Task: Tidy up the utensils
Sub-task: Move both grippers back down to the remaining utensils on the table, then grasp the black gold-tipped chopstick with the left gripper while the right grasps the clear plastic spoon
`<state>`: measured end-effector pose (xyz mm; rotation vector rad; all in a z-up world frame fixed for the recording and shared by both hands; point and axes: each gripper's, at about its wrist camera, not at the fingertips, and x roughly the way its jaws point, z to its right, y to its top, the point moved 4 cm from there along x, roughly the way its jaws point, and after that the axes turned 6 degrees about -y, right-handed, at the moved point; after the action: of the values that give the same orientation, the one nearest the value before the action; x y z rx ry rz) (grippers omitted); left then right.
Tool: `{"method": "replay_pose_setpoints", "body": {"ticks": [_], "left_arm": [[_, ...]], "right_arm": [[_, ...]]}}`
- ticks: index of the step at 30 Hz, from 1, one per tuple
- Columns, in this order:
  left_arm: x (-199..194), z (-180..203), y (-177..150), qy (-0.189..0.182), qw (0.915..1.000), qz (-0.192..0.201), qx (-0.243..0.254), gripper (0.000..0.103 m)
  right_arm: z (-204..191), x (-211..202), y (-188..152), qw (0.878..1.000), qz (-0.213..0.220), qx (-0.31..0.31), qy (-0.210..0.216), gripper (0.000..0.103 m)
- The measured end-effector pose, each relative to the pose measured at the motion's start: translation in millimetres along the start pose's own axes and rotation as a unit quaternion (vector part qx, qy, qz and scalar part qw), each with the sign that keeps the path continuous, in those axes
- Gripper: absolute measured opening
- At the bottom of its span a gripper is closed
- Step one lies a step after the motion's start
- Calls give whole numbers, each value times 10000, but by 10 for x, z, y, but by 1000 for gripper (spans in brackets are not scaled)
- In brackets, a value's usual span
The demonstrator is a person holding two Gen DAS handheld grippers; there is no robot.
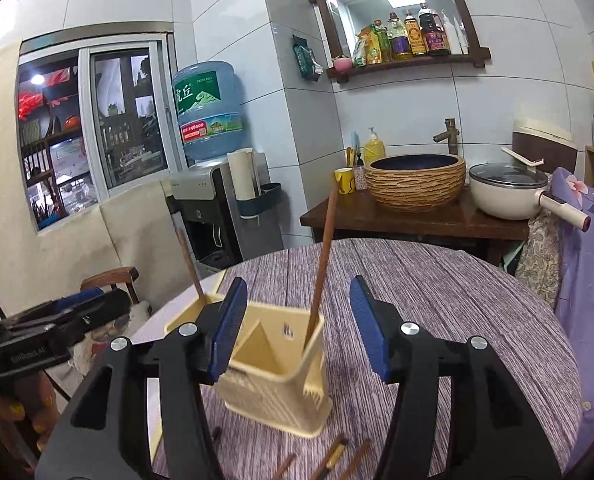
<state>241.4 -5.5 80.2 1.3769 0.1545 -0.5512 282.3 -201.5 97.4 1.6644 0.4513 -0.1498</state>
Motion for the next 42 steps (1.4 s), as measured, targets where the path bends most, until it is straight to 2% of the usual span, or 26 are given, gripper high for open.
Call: {"method": "replay_pose_setpoints", "body": {"ticks": [3,7,10,12,14,19,21,24,31,37,42], "left_arm": [[-88,-93,-199,31,9999,-107,-106,82],[-21,-217,-583,228,9980,-563,-178,81],[106,-276,-853,206,9946,-984,-269,72],[167,-307,-998,223,9923,-1181,-293,65],[203,-345,-1126,319,9901,-1332,-294,58],[304,-425,-1371,249,9838,-1707,-492,49],[304,-428,-1436,246,9827,-1764,-509,47],[286,-410,-1461,235,9827,-1771,-485,47],[270,-401,-1518,235,9820,-1822,-438,47],[257,-466,-1548,333,9810,-1860,-448,47],[255,-501,-1551,348,9805,-1875,-467,47]], "right_arm": [[45,-73,-256,9992,-370,-106,-60,54],[117,-57,-661,9952,-956,-193,-99,54],[125,2,-982,9901,-1382,-248,-64,53],[103,43,-1183,9855,-1658,-361,-38,47],[117,73,-1331,9818,-1862,-368,-100,46],[194,109,-1607,9731,-2298,-49,-159,42],[173,89,-1660,9721,-2343,88,-23,38],[68,29,-1690,9732,-2297,-65,120,38],[-261,110,-1666,9671,-2298,-963,507,38],[-490,267,-1700,9474,-2368,-2057,636,39],[-506,358,-1737,9265,-2619,-2580,806,39]]}}
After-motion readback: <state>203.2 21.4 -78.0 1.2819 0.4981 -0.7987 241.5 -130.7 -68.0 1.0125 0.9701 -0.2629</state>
